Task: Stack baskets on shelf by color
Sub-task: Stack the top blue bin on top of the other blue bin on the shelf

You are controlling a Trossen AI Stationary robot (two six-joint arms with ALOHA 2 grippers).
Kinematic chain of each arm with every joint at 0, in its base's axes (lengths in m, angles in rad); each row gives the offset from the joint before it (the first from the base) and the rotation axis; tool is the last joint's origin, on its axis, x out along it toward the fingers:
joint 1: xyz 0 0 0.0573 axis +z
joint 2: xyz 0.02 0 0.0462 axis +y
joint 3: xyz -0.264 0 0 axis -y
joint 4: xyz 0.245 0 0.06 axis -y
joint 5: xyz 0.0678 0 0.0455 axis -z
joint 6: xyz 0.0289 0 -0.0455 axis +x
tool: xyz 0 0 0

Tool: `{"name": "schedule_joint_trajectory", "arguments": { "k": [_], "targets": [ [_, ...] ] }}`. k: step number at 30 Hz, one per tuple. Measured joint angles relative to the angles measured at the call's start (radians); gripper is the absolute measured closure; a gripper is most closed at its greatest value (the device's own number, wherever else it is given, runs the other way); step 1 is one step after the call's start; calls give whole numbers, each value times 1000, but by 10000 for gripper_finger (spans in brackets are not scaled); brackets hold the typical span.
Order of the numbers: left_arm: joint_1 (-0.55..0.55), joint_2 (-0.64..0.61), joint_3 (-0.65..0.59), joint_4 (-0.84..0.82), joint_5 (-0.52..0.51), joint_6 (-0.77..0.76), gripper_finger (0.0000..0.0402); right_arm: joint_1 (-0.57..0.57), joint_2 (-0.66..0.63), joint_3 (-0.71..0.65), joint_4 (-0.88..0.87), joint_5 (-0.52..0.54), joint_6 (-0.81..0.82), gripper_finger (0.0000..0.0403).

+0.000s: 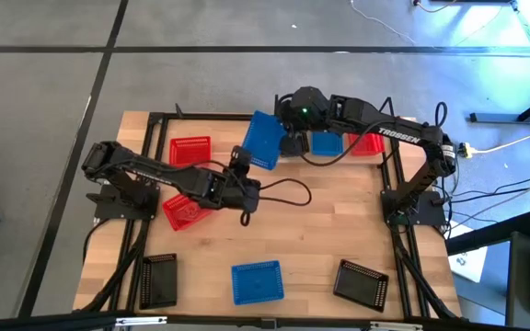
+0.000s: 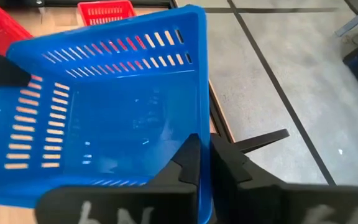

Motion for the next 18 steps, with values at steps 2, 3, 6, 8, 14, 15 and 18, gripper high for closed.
{"name": "schedule_joint_trajectory", "arguments": {
  "k": [2,3,6,8,14,15,18],
  "targets": [
    [6,0,0,24,4,2,373,-1,0,0,0,0,0,395],
    [6,0,0,34,4,2,369,-1,0,0,0,0,-1,396],
    [13,0,0,63,6,2,358,-1,0,0,0,0,0,395],
    [19,0,0,88,9,-2,353,-1,0,0,1,0,0,394],
    [16,0,-1,118,8,36,350,0,-2,0,0,0,0,398],
    [11,0,-1,119,5,39,350,-1,-2,0,-1,0,1,396],
    [-7,-1,-1,124,-1,22,350,-1,-2,0,-7,15,2,396]
  ]
}}
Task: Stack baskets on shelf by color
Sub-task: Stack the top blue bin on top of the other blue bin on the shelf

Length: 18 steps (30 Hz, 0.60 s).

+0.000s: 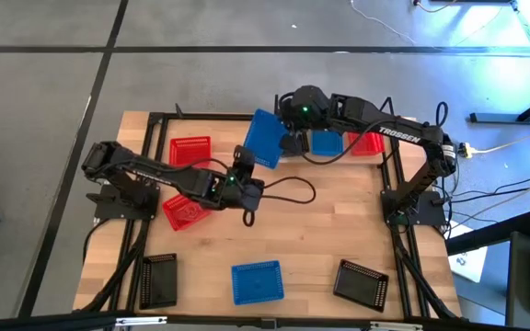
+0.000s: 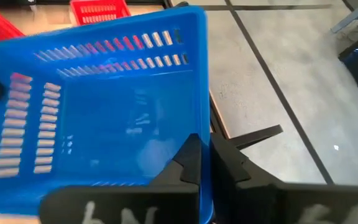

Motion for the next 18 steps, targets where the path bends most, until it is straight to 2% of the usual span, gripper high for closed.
{"name": "schedule_joint_trajectory", "arguments": {
  "k": [9,14,18],
  "targets": [
    [-47,-14,0,29,111,-86,350,0,0,0,-10,45,-4,399],
    [-64,-21,0,28,112,-187,354,-1,0,0,-62,106,-41,399],
    [-82,-47,0,18,113,-299,352,-1,-13,14,-160,116,-57,401]
  ]
}}
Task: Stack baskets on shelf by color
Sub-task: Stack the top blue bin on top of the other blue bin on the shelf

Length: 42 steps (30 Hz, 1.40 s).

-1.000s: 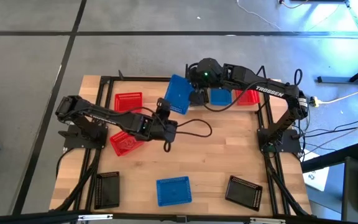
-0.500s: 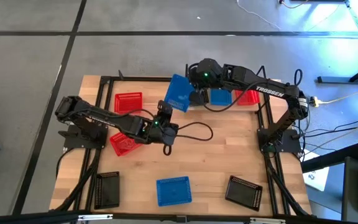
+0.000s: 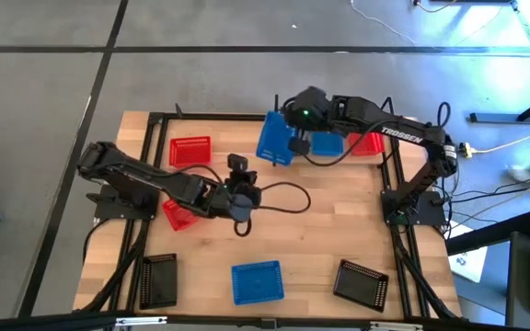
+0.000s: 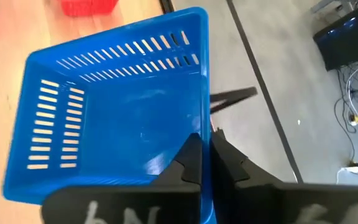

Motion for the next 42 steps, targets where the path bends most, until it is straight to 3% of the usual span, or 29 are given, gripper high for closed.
{"name": "schedule_joint_trajectory", "arguments": {
  "k": [11,18,21,26,30,42],
  "targets": [
    [-17,-158,1,1,23,-225,355,-33,-139,14,-221,-4,-31,402],
    [-17,-192,1,18,25,-233,356,-169,-222,14,-331,-119,-80,402],
    [-16,-191,1,16,35,-277,356,-248,-263,-2,-317,-217,-90,402],
    [26,-191,1,15,208,-353,356,-371,-317,-88,-272,-381,-156,402],
    [52,-191,1,15,262,-382,356,-464,-333,-169,-252,-485,-240,402],
    [59,-191,1,17,264,-419,354,-616,-331,-375,-57,-495,-422,402]
  ]
}}
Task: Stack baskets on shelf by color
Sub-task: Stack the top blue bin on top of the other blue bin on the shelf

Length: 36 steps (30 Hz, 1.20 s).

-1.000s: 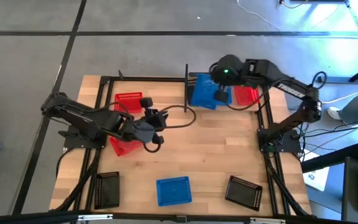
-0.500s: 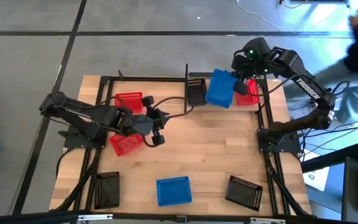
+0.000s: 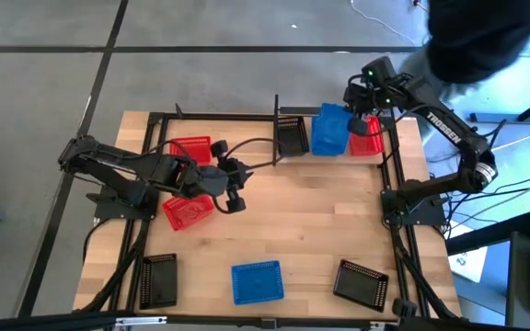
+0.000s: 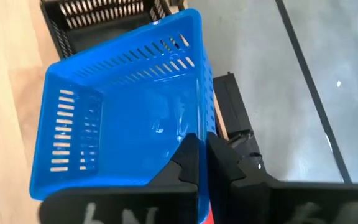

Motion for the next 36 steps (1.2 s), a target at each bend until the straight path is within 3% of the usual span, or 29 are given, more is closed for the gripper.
{"name": "schedule_joint_trajectory", "arguments": {
  "k": [12,21,32,36],
  "targets": [
    [0,0,0,1,0,-18,355,-25,0,-97,60,-57,-48,401],
    [0,0,0,1,-1,-17,355,-25,37,-98,53,-58,-50,352],
    [0,0,0,1,-1,-17,355,-25,49,-81,96,98,-45,311],
    [3,0,0,1,-1,-34,353,-20,38,-7,43,-33,34,309]
  ]
}}
